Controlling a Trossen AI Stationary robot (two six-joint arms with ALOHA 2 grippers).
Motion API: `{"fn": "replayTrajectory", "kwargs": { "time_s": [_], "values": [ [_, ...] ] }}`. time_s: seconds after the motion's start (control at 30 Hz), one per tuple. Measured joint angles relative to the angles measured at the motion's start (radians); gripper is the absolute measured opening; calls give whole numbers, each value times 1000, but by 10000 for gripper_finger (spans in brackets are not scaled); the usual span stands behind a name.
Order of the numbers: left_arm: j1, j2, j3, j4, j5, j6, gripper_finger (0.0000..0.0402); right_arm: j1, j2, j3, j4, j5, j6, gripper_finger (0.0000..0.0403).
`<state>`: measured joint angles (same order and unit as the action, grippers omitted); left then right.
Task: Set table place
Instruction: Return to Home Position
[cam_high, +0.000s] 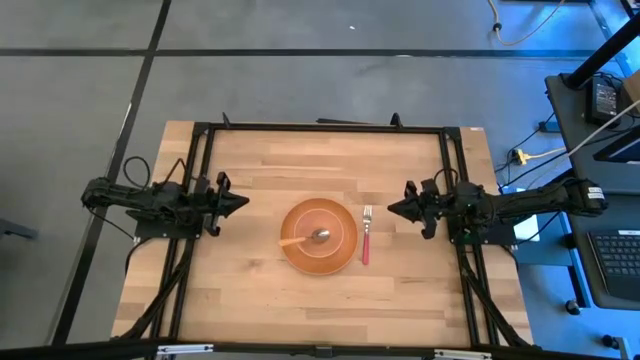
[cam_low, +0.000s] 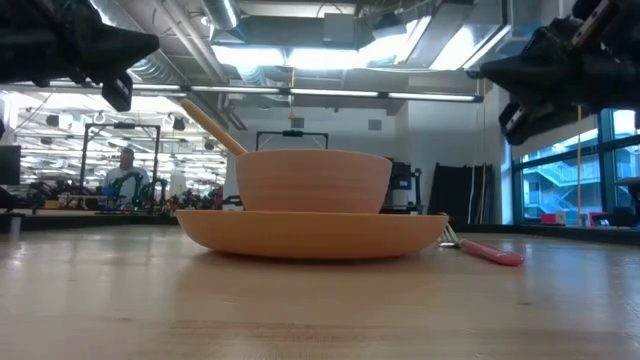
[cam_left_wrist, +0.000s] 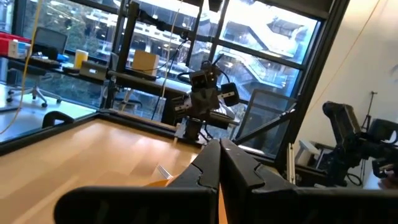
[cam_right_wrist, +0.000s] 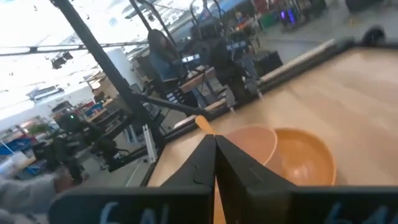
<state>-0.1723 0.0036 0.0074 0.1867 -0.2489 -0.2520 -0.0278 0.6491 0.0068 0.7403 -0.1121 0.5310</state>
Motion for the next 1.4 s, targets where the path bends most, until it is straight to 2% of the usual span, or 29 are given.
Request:
{"fn": "replayTrajectory", "kwargs": {
  "time_s": [0.13, 0.53, 0.9, 1.17, 1.3, 1.4],
  "values": [
    [0, 0, 0, 0, 0, 0, 0, 0, 1, 0, -25, -5, 88, 12],
    [0, 0, 0, 0, 0, 0, 0, 3, -12, 1, -44, -5, 91, 12],
    [0, 0, 0, 1, 0, 0, 0, 5, -342, 2, -188, -6, 85, 12],
    [0, 0, 0, 1, 0, 0, 0, 6, -573, 2, -348, -22, -258, 12],
    [0, 1, 0, 1, 0, 0, 0, 6, -649, 3, -530, -22, -304, 12],
    [0, 1, 0, 1, 0, 0, 0, 7, -646, 1, -626, -21, -297, 12]
  ]
}}
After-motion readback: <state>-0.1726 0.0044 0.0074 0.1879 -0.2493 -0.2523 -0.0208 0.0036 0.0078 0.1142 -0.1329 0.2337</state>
